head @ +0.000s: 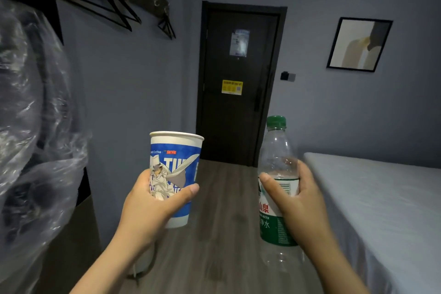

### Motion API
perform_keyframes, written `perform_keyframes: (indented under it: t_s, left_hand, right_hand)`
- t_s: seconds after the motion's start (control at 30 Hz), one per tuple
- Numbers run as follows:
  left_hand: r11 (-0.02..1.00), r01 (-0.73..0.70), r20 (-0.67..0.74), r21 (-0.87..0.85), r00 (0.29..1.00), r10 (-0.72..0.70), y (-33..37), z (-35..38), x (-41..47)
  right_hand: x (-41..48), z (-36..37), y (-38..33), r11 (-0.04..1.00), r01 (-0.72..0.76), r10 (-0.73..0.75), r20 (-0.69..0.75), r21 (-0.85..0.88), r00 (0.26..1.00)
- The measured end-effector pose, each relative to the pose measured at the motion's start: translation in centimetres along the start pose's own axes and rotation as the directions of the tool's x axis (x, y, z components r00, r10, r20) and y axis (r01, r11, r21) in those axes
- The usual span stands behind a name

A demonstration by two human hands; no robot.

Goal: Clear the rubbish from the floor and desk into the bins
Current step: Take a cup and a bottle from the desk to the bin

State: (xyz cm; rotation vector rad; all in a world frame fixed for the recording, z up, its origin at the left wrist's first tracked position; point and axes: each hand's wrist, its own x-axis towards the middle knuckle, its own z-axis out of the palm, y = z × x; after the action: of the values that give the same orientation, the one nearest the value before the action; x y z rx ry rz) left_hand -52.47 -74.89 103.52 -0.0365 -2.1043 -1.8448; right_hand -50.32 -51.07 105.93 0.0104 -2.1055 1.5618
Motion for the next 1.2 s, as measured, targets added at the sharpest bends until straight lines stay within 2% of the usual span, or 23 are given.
perform_keyframes:
  t_s: [0.17,0.47,0.83,1.2]
  left_hand:
    - [0.998,-0.002,-0.038,0.065,0.999,0.005,-1.9,3.5,9.0]
    - [0.997,0.054,-0.092,0.059,0.995,-0.049,-8.3,5.7,23.5]
    - [0.996,0.088,-0.062,-0.018,0.994,-0.089,-14.4,5.8,46.9]
    - [0.987,0.162,-0.051,0.008,0.986,-0.162,-22.5,11.1,65.7]
  right_hand:
    - [9.6,2.5,3.6,1.000,0.002,-0.002,0.049,-0.007,0.999]
    - [23.2,10.8,10.5,0.999,-0.051,0.051,0.162,-0.006,0.985]
    - [41.5,25.2,15.5,0.997,-0.058,0.064,0.164,-0.040,0.984]
    - [58.3,33.9,25.7,0.989,-0.132,0.143,0.167,-0.074,0.976]
